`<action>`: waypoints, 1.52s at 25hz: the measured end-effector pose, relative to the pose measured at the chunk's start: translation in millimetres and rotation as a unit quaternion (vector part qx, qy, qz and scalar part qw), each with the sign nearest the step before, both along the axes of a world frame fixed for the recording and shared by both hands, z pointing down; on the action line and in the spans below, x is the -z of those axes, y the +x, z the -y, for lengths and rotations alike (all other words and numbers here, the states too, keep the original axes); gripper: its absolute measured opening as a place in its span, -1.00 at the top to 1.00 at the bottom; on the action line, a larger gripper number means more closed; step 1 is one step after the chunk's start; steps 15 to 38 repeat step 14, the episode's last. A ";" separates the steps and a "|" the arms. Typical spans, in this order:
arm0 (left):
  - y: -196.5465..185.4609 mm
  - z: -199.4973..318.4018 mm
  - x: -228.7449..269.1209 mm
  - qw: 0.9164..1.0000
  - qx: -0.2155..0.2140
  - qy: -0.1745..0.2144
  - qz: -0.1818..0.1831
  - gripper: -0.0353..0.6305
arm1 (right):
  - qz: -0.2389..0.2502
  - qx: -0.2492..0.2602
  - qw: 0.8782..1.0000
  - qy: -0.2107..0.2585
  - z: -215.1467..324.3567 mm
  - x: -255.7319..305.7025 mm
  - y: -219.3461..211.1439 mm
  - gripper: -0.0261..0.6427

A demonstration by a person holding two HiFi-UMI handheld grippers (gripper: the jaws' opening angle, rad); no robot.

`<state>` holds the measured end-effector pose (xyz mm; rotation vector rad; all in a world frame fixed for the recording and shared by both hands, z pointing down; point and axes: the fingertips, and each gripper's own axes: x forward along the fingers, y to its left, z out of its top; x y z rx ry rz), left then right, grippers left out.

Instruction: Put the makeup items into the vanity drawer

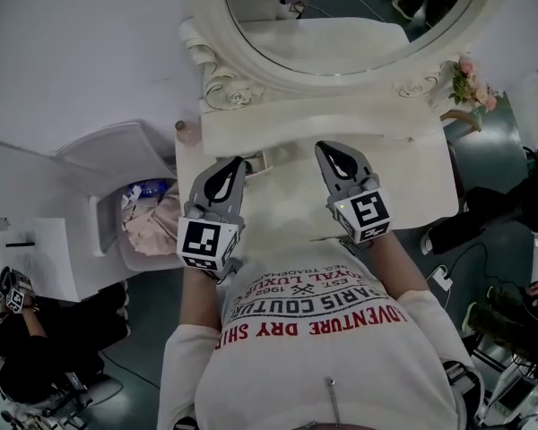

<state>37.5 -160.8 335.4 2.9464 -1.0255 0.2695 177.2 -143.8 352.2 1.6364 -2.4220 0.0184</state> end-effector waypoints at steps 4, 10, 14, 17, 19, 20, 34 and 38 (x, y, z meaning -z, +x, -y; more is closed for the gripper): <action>-1.3 0.2 1.4 1.000 0.003 0.001 0.001 0.86 | 0.002 0.001 1.000 0.000 1.8 1.0 -0.8 0.90; -1.1 -1.2 -0.8 1.000 0.004 0.000 0.006 0.86 | 0.000 0.003 1.000 -0.001 3.1 -1.4 -1.8 0.90; -1.8 -0.8 -2.3 1.000 0.005 -0.003 0.006 0.86 | 0.002 0.003 1.000 -0.002 3.9 -2.2 -2.9 0.90; -1.8 -0.8 -2.3 1.000 0.005 -0.003 0.006 0.86 | 0.002 0.003 1.000 -0.002 3.9 -2.2 -2.9 0.90; -1.8 -0.8 -2.3 1.000 0.005 -0.003 0.006 0.86 | 0.002 0.003 1.000 -0.002 3.9 -2.2 -2.9 0.90; -1.8 -0.8 -2.3 1.000 0.005 -0.003 0.006 0.86 | 0.002 0.003 1.000 -0.002 3.9 -2.2 -2.9 0.90; -1.8 -0.8 -2.3 1.000 0.005 -0.003 0.006 0.86 | 0.002 0.003 1.000 -0.002 3.9 -2.2 -2.9 0.90; -1.8 -0.8 -2.3 1.000 0.005 -0.003 0.006 0.86 | 0.002 0.003 1.000 -0.002 3.9 -2.2 -2.9 0.90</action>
